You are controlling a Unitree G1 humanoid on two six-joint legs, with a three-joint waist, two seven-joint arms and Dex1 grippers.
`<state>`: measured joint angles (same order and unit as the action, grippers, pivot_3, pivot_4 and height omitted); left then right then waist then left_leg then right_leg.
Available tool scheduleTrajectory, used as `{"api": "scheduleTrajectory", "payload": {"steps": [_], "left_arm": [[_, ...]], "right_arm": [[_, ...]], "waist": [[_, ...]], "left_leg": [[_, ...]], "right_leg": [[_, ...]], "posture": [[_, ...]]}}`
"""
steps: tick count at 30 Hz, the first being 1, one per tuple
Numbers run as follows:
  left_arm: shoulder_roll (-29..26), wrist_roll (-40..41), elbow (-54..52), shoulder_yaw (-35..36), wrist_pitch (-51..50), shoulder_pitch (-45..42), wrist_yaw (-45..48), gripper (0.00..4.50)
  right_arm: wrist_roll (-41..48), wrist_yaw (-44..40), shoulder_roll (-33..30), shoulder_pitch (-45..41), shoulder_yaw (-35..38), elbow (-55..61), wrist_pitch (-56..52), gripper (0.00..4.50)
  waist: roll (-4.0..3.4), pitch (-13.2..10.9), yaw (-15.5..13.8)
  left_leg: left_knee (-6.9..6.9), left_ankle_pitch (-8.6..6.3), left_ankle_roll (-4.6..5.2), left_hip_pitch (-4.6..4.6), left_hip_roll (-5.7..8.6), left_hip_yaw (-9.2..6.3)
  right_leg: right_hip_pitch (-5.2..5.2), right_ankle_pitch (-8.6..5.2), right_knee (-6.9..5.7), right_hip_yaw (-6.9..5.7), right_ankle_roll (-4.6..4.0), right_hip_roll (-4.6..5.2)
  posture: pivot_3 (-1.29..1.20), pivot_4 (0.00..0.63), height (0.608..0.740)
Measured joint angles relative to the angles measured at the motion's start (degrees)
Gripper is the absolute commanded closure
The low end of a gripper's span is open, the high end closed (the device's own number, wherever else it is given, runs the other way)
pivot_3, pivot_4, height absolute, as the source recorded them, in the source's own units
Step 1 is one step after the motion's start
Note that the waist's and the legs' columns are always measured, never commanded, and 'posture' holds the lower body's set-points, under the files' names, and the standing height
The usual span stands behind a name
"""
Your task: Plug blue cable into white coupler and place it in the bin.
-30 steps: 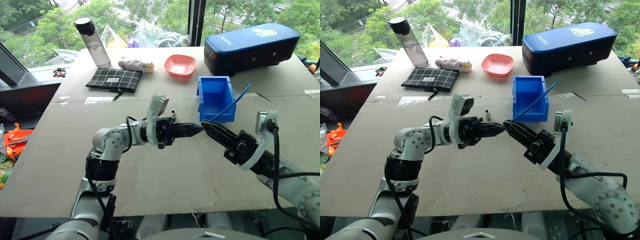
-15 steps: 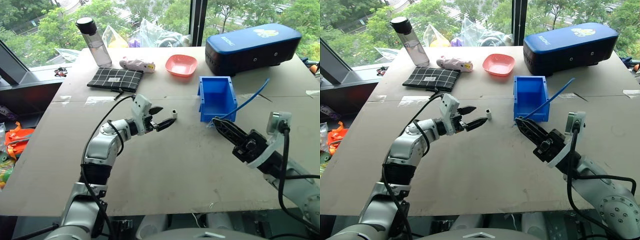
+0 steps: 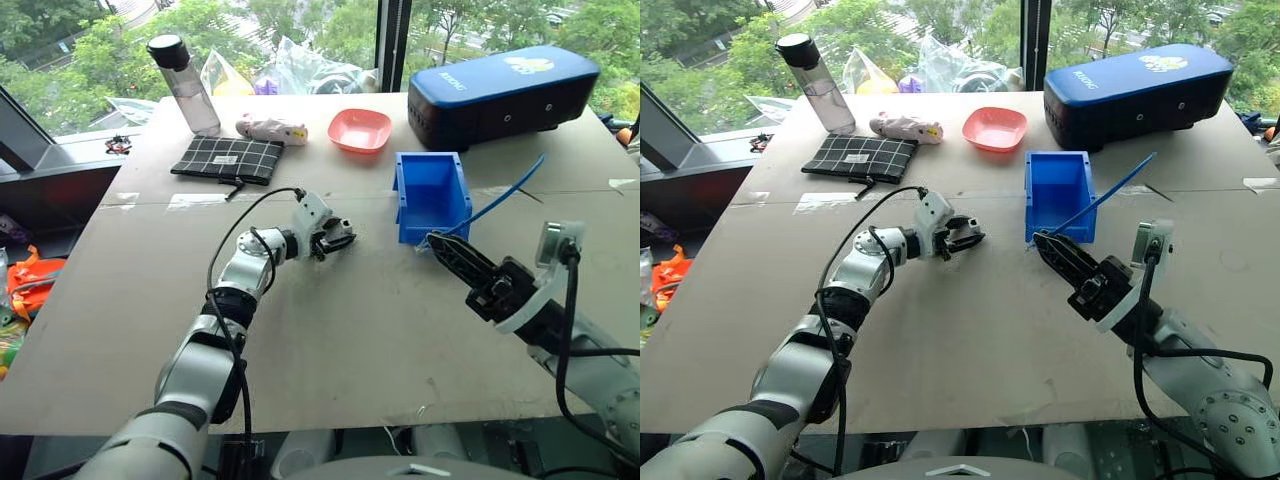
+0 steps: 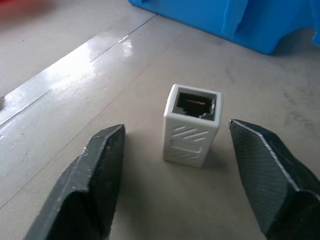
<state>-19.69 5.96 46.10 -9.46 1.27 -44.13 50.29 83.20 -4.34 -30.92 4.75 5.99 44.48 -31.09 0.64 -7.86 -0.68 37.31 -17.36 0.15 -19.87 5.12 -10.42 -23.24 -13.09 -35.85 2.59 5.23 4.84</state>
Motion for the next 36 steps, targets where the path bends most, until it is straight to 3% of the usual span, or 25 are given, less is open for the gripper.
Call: {"api": "scheduleTrajectory", "payload": {"steps": [2, 3, 8, 14, 18, 27, 36], "left_arm": [[-0.17, -0.31, 2.79, 0.12, 2.09, -1.26, 1.88, 3.88], [-0.16, -0.27, 4.04, 0.26, 3.05, -1.74, 3.02, 3.98], [0.11, 2.36, 4.10, 1.03, 3.98, -1.76, 16.10, 3.97], [1.87, 2.61, -10.73, -5.83, 1.72, 5.09, 28.45, 3.97], [2.94, -0.54, -12.94, -10.33, 2.27, 6.02, 28.45, 3.97], [3.15, -4.10, -11.65, -11.87, 7.10, 4.42, 27.96, 3.97], [2.97, -4.24, -13.39, -11.85, 5.33, 4.94, 27.49, 3.97]], "right_arm": [[-0.07, 0.45, -0.01, 0.44, 0.28, 0.35, 0.14, 4.50], [-0.18, 0.60, -0.02, 0.70, 0.40, 0.52, 0.15, 4.50], [-3.26, 0.15, -1.43, 0.97, 0.66, 0.81, -0.01, 4.50], [-17.35, -9.75, -6.42, -5.78, -5.84, -2.45, -2.37, 4.50], [-27.08, -17.54, -7.20, -10.77, -11.00, -8.91, -2.19, 4.50], [-47.91, -34.79, -8.09, -18.06, -20.26, -24.88, 4.09, 4.50], [-55.17, -41.36, -4.64, -19.24, -20.85, -29.19, 9.00, 4.50]], "waist": [[0.01, 0.00, 0.00], [0.01, 0.00, 0.00], [0.01, 0.00, 0.03], [0.01, 0.00, 0.66], [0.03, -0.01, 0.89], [0.05, 0.00, 0.68], [0.04, 0.03, 0.75]], "left_leg": [[0.00, 0.00, 0.00, 0.00, 0.17, -0.04], [0.00, 0.00, 0.00, 0.00, 0.17, -0.06], [0.02, 0.00, 0.01, -0.02, 0.21, -0.10], [0.05, 0.01, 0.01, -0.01, 0.21, -0.08], [0.10, 0.01, 0.01, -0.03, 0.21, -0.03], [0.12, 0.01, 0.00, -0.04, 0.26, 0.00], [0.13, 0.01, 0.00, -0.03, 0.25, -0.23]], "right_leg": [[0.00, 0.00, 0.00, 0.00, 0.00, 0.02], [0.00, 0.00, 0.00, -0.01, 0.00, 0.02], [0.00, 0.00, -0.01, -0.05, 0.00, 0.02], [0.02, 0.00, -0.02, -0.06, 0.00, 0.01], [0.03, 0.00, -0.04, -0.10, 0.00, 0.00], [0.04, 0.00, -0.02, -0.15, 0.00, 0.05], [0.04, 0.00, -0.05, -0.14, 0.00, 0.06]], "posture": [[0.00, 0.150, 0.737], [0.00, 0.150, 0.737], [0.00, 0.150, 0.737], [0.00, 0.150, 0.737], [0.00, 0.150, 0.737], [0.00, 0.150, 0.737], [0.00, 0.150, 0.737]]}}
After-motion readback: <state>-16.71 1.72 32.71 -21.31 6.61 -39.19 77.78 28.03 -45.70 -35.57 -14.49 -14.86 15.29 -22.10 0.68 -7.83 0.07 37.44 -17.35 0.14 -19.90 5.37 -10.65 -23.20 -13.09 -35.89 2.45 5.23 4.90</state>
